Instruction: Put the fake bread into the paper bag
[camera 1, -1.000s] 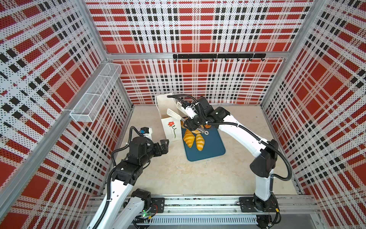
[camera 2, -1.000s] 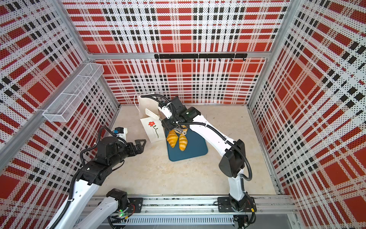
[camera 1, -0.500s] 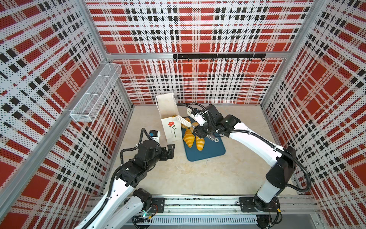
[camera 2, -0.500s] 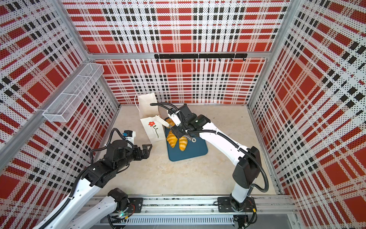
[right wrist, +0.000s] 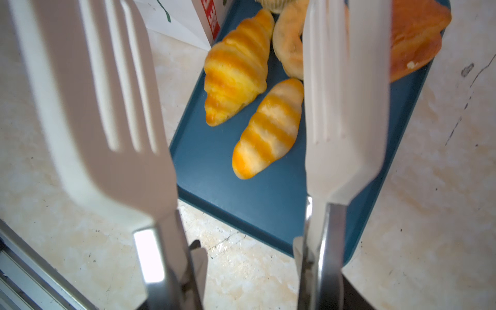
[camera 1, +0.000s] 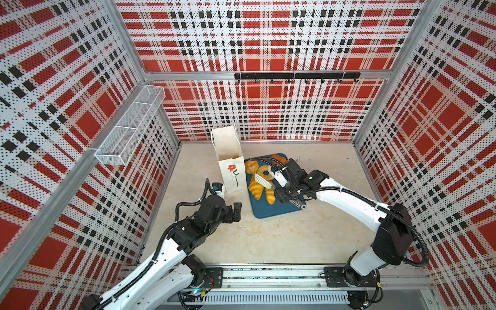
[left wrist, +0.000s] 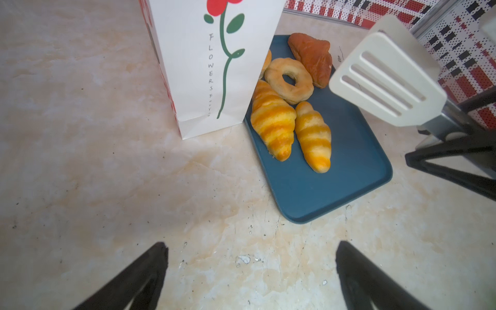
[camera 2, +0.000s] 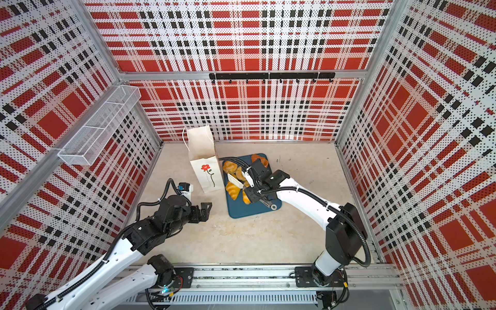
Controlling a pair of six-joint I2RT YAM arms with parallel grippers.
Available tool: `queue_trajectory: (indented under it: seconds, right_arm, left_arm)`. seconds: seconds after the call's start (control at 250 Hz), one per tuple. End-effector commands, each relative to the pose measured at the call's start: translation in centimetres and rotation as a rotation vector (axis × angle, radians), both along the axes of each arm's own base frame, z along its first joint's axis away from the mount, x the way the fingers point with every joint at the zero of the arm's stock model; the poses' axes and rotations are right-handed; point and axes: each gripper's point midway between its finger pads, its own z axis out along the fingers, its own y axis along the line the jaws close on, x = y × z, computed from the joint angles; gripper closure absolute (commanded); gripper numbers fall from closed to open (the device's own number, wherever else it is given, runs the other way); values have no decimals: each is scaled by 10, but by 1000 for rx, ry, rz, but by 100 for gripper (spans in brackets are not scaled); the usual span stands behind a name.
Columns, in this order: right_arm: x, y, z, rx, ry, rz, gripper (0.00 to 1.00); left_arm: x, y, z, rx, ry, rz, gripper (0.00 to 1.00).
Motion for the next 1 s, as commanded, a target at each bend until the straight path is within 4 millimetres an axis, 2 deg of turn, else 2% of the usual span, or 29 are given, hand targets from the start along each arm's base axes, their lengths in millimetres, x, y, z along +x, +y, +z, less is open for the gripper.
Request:
queue_trajectory:
  seconds: [0.0,0.24,0.608,0.812,0.996]
  right_arm:
    - [-4,-10,6,44,-22,-80,40]
    - [-34,-23,-29,-9,59,-146,41]
    - [-55,-13,-57,-99,107,-198,41]
    - [-50,-4,-70,-166,93,-230,41]
    - [-45,-9,-82,-245,96,-263,42]
  left_arm:
    - [2,-2,-5,-10,-13,27,1]
    - [-6,-11,-28,-1,34,14,1]
    - [-14,-20,-49,39,70,4,1]
    - [-16,-24,-51,66,67,-13,1]
    - [-18,-29,-51,68,67,-31,1]
